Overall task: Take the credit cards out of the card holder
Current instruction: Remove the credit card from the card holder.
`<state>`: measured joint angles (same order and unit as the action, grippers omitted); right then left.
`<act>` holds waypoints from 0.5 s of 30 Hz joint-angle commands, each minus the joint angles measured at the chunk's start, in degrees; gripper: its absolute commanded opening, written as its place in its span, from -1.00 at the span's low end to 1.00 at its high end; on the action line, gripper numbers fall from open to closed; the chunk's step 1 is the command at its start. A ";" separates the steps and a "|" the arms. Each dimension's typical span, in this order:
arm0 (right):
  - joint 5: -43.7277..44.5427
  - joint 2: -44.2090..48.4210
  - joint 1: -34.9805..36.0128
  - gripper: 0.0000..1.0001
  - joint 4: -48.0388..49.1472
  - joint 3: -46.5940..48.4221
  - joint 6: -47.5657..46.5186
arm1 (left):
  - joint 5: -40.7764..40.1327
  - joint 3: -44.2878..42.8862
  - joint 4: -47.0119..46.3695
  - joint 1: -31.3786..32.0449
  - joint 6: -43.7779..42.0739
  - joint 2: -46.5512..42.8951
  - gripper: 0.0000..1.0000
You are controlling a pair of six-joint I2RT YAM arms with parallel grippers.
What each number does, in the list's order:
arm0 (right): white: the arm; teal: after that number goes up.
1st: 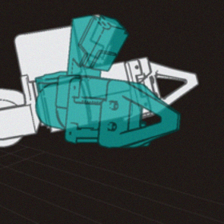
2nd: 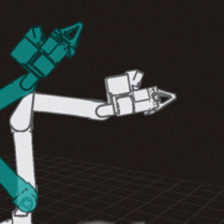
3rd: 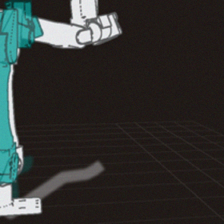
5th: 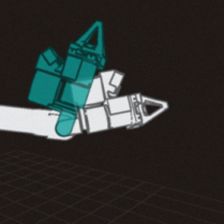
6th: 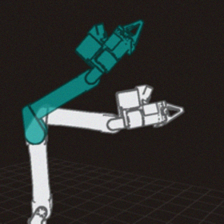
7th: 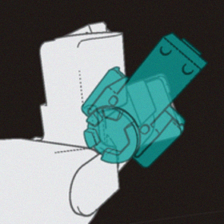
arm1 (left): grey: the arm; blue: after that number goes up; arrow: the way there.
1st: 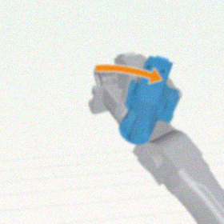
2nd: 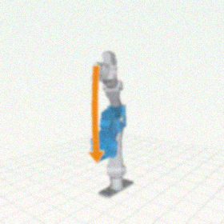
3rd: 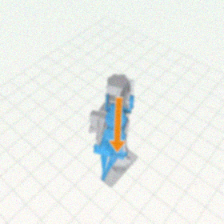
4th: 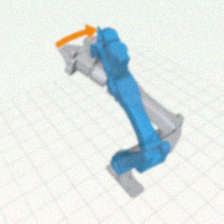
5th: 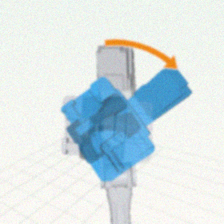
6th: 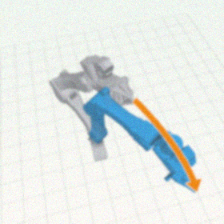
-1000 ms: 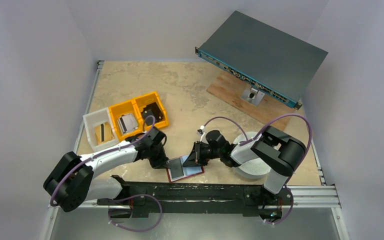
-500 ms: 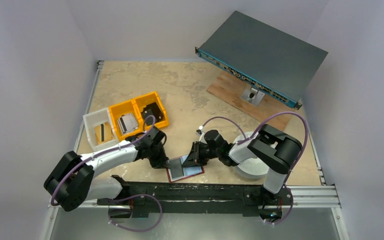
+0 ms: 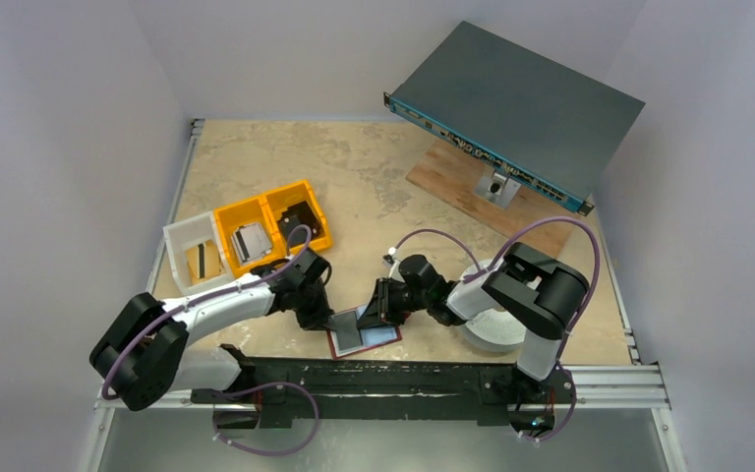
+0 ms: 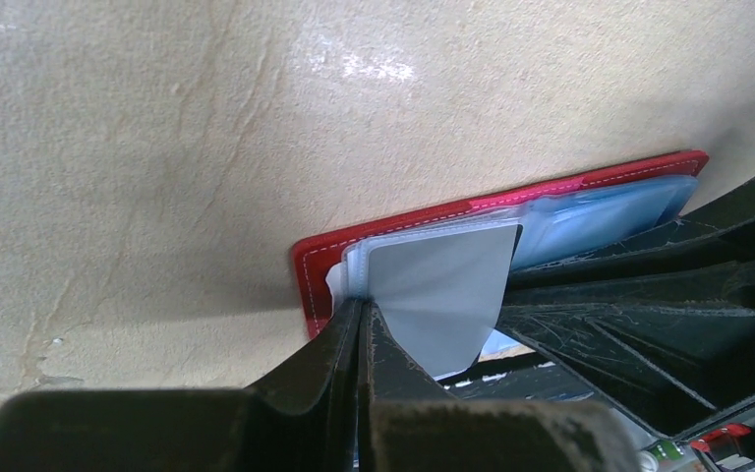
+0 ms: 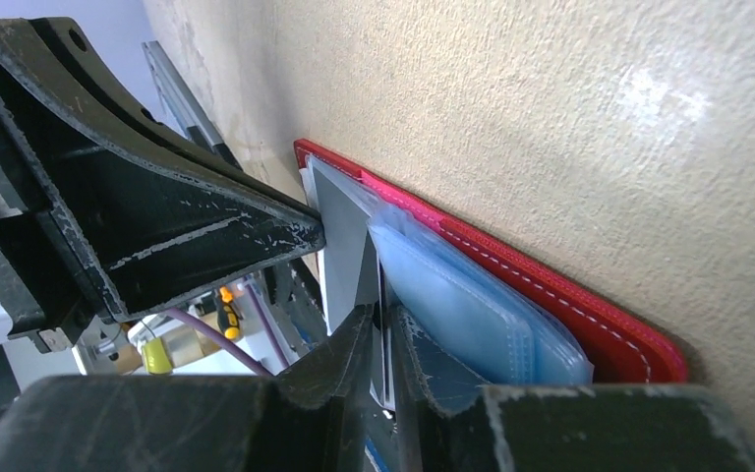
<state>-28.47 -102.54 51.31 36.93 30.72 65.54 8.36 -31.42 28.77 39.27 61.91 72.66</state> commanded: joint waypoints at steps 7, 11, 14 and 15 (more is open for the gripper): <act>-0.17 -1.62 0.69 -0.70 -0.08 2.06 -1.60 | -1.83 -2.07 -2.74 2.77 -1.66 3.88 -1.00; 0.09 -1.23 0.62 -0.87 -0.34 2.02 -1.91 | -1.91 -2.17 -2.81 3.17 -1.97 4.10 -1.00; 1.06 0.15 0.63 -1.00 -1.85 1.66 -2.70 | -3.52 -2.46 -0.67 3.11 -2.51 3.82 -1.00; 1.35 0.70 0.67 -1.00 -2.46 1.54 -2.96 | -3.93 -2.47 -0.05 3.12 -2.72 3.80 -1.00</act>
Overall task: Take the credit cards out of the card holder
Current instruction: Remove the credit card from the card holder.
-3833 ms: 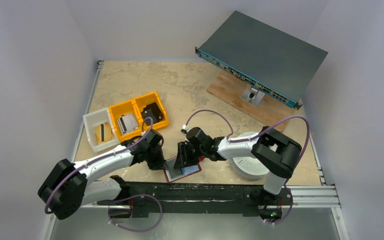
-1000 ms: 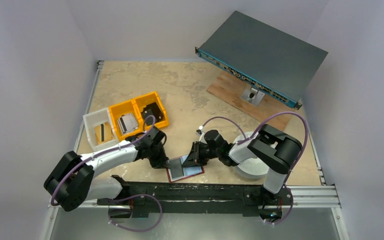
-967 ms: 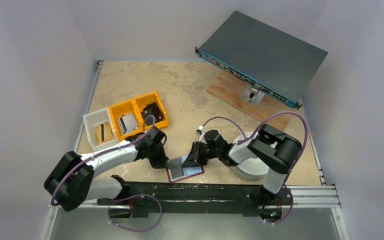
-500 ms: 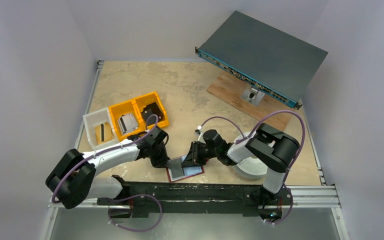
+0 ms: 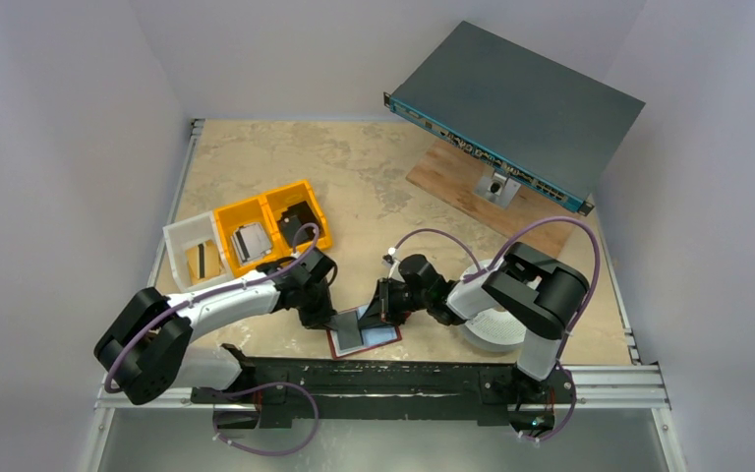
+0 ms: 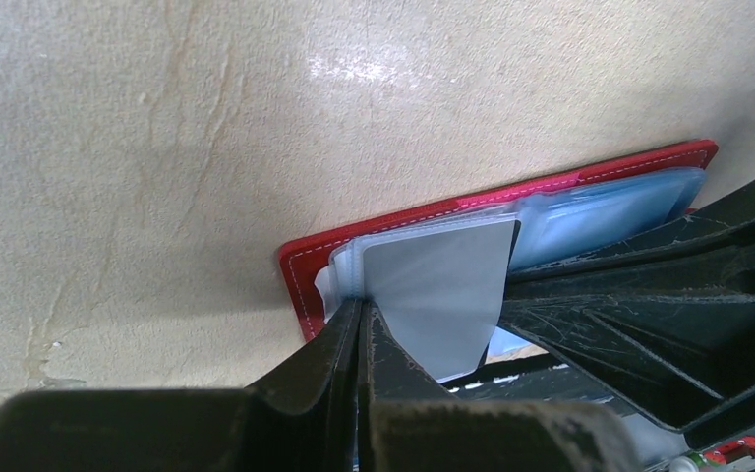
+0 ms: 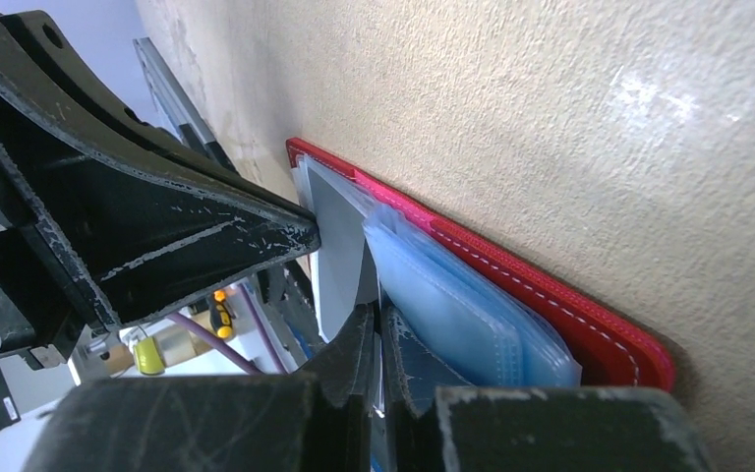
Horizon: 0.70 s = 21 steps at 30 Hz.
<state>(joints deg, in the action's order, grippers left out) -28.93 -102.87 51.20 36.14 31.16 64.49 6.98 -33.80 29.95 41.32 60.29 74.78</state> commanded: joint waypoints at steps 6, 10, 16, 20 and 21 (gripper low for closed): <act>4.38 3.63 0.74 -1.00 -4.21 0.18 -2.64 | -4.48 -0.09 1.33 0.87 -1.23 0.35 -0.77; 5.68 4.36 0.74 -1.00 -5.73 -0.10 -2.79 | -5.13 -0.05 2.42 0.87 -1.46 -1.89 -0.66; 8.05 5.59 0.75 -1.00 -8.69 0.25 -3.28 | -4.86 0.10 2.48 0.92 -2.10 -2.65 -0.77; 9.17 6.39 0.74 -1.00 -10.81 0.90 -4.12 | -4.21 0.38 1.48 0.88 -2.28 -0.87 -0.90; 9.37 6.61 0.73 -1.00 -11.34 0.96 -4.30 | -4.10 0.48 1.29 0.90 -2.20 -0.62 -0.92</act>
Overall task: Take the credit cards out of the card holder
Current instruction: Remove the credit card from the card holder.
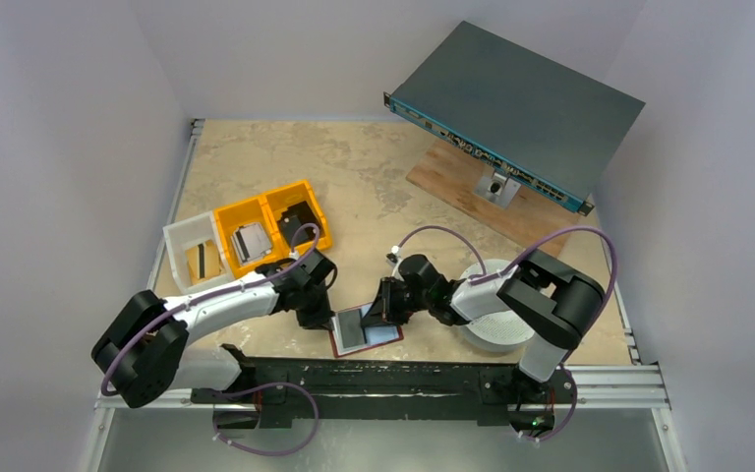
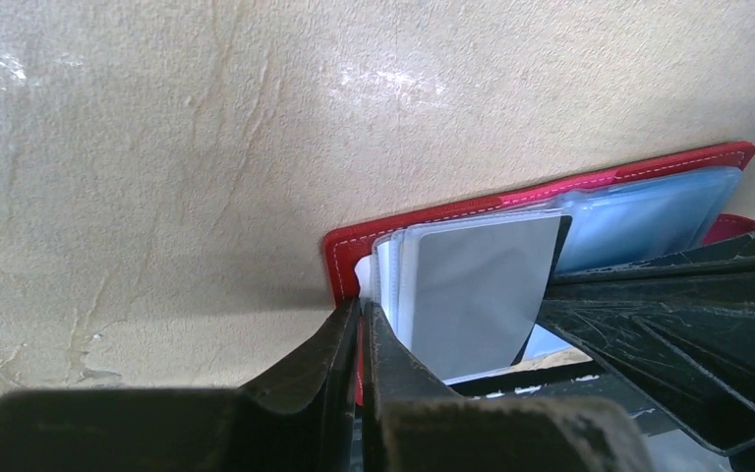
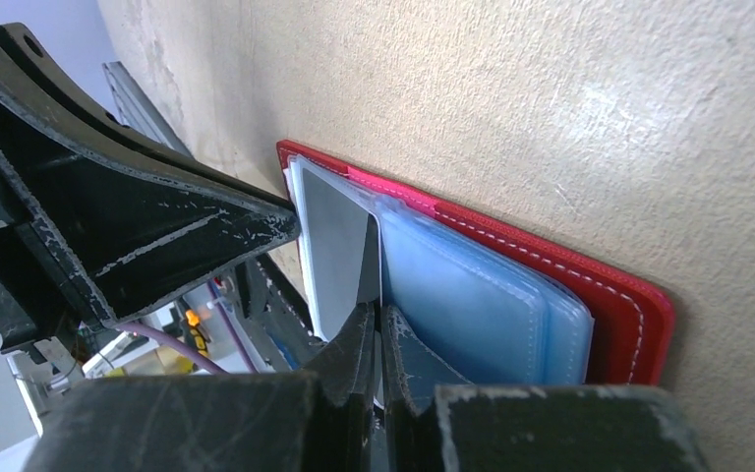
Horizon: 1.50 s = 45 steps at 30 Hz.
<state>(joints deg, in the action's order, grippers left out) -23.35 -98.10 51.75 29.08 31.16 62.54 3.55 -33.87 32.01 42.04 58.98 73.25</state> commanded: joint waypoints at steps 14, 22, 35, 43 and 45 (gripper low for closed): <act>5.42 2.26 0.20 -1.00 -6.86 1.38 -3.37 | 3.91 1.65 -7.95 0.33 -0.32 -4.32 -0.92; 5.67 2.18 0.17 -1.00 -7.64 1.80 -3.70 | 4.67 1.86 -9.49 0.33 -0.27 0.40 -1.00; 6.13 3.61 0.20 -1.00 -10.34 2.42 -4.52 | -1.24 1.92 -1.84 0.32 1.09 2.99 -1.00; 7.38 5.35 0.03 -1.00 -12.95 2.77 -5.21 | -3.32 0.80 0.94 0.23 0.81 3.20 -1.00; 7.61 5.74 -0.16 -1.00 -13.49 2.82 -5.45 | -3.36 0.58 1.14 0.28 0.51 3.15 -1.00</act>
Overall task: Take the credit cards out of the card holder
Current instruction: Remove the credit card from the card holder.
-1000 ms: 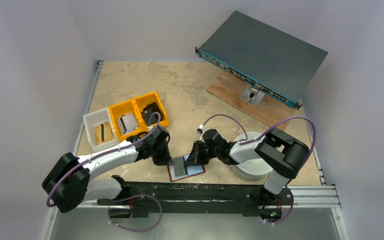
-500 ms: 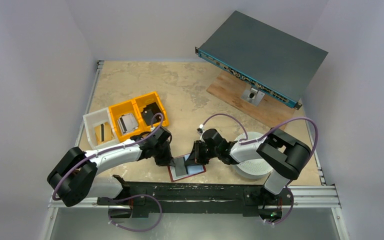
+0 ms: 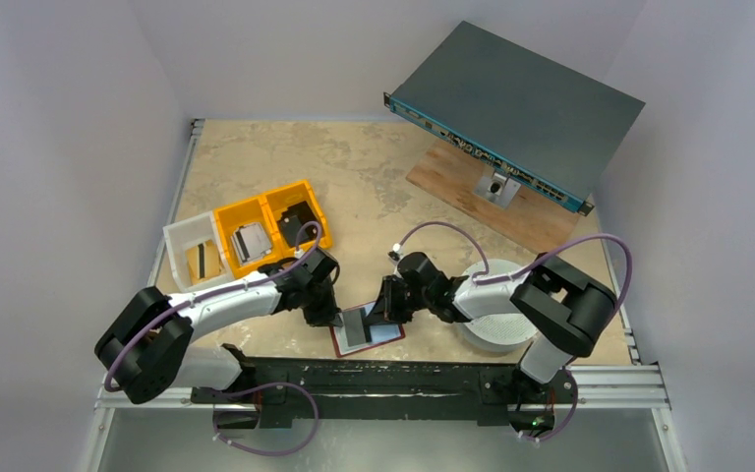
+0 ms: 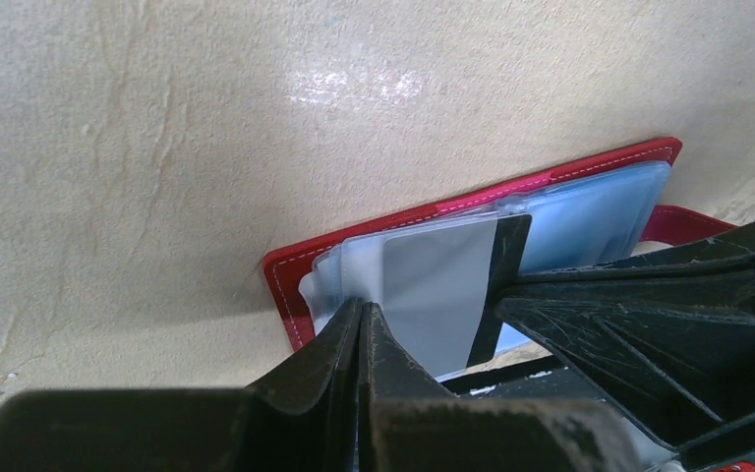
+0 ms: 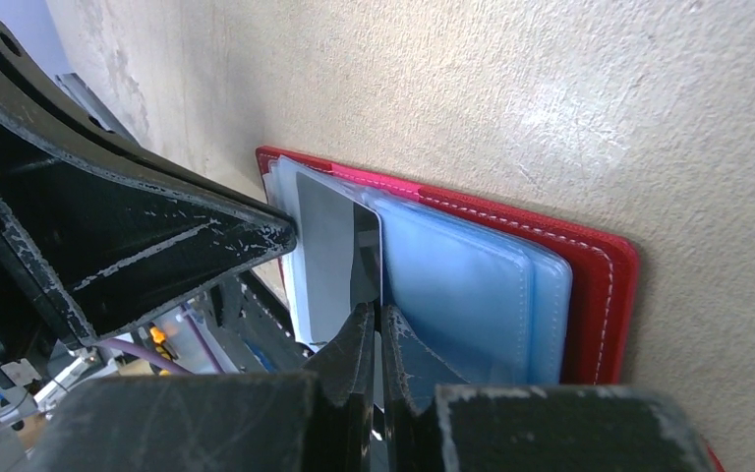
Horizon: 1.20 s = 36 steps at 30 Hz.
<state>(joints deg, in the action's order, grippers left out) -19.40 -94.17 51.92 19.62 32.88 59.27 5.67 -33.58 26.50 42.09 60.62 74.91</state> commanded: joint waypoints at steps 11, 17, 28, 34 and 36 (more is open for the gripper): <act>4.13 4.83 -1.16 -1.00 -6.68 1.04 -3.83 | -5.49 -0.27 7.17 0.22 -1.66 1.18 -1.00; 2.71 5.72 -1.68 -1.00 -5.79 0.37 -4.36 | -5.49 -0.55 7.20 0.26 -1.91 1.21 -1.00; 1.55 7.99 -4.37 -1.00 -5.17 -2.54 -5.67 | -5.41 -0.76 6.95 0.19 -2.46 1.15 -1.00; 0.06 8.66 -5.55 -1.00 -3.49 -4.52 -5.66 | -5.33 -0.96 6.87 0.19 -2.52 1.48 -1.00; -0.11 9.10 -5.67 -1.00 -3.43 -4.80 -5.57 | -5.21 -1.04 6.82 0.22 -2.48 1.38 -1.00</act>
<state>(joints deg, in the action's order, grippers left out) -18.98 -86.48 46.81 14.79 29.10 54.92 3.77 -34.39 29.67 42.15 60.20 75.16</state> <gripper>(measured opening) 0.007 0.003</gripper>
